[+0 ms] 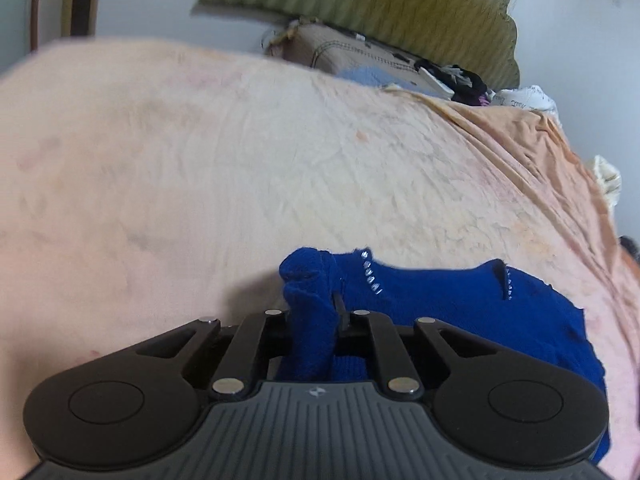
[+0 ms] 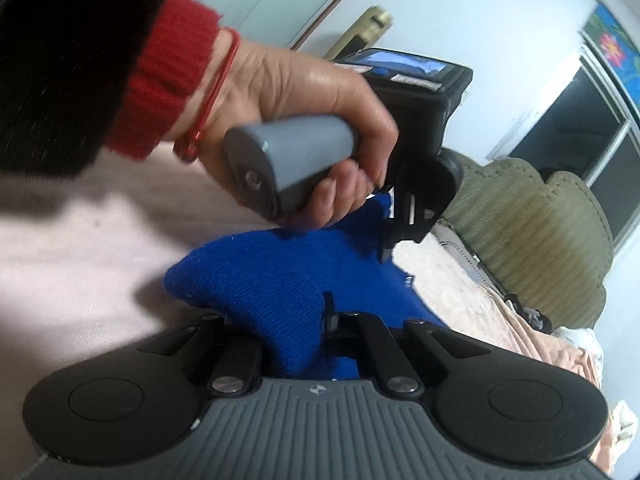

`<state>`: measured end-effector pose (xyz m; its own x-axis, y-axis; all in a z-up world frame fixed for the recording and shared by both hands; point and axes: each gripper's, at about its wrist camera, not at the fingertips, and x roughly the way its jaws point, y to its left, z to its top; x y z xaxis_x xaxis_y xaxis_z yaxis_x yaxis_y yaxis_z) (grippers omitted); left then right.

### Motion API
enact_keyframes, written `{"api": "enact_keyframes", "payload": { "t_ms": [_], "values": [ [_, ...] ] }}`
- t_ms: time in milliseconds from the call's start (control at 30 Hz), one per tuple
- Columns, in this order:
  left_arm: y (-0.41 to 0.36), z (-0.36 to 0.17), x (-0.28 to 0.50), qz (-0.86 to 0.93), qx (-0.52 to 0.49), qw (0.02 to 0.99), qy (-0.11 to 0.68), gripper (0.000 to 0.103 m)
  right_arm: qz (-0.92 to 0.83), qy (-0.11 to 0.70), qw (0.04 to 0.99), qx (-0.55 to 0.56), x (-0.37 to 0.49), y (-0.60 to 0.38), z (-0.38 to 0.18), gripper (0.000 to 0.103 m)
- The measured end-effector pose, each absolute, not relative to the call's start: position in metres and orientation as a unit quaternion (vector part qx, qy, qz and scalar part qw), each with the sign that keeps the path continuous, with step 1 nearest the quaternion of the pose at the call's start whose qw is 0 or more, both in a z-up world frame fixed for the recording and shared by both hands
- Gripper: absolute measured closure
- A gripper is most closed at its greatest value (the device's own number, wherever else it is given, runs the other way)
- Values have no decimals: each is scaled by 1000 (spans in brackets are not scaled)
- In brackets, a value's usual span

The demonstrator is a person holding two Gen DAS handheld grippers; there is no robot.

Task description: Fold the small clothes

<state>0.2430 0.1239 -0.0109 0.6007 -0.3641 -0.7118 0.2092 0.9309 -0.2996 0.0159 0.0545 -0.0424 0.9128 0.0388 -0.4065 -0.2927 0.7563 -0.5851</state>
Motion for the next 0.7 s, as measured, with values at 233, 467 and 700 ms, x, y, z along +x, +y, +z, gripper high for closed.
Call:
{"api": "enact_keyframes", "payload": {
  "t_ms": [233,467,700],
  "values": [
    [69,47,227,-139,-57,907,393,92,71,177,961,-199,-7,-11,-4,98],
    [-31,63,223,-150,-14,910,386,92,29,178,983,23,-34,-128,18,99],
    [-144,34,217,-185,63,904,380,92,-22,185,968,166,-52,-219,-6,98]
  ]
}}
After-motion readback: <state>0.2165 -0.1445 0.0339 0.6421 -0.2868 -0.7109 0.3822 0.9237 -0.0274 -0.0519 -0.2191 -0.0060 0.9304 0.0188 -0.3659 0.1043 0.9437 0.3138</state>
